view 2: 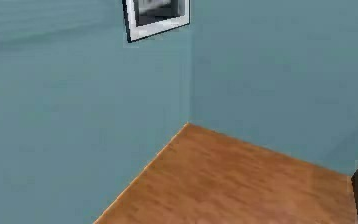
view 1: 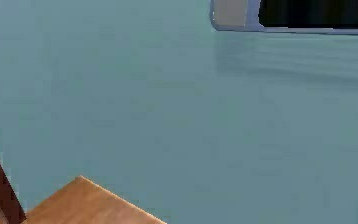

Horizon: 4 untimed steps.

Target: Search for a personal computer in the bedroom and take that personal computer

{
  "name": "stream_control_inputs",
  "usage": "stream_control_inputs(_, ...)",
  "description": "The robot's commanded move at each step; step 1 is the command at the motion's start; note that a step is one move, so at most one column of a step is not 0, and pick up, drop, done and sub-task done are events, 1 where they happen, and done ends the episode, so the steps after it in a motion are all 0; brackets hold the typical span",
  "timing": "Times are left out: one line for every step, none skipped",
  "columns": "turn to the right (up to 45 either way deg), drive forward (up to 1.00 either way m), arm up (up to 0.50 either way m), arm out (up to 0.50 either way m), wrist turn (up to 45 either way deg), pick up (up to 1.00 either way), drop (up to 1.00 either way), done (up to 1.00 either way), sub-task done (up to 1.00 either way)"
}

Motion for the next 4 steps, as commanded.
stream_control_inputs(-45.0,0.00,0.00,0.00,0.0,0.00,0.00,0.00,0.00)
stream_control_inputs(-36.0,0.00,0.00,0.00,0.0,0.00,0.00,0.00,0.00)
stream_control_inputs(0.0,1.00,0.00,0.00,0.0,0.00,0.00,0.00,0.00)
stream_control_inputs(0.0,1.00,0.00,0.00,0.0,0.00,0.00,0.00,0.00)
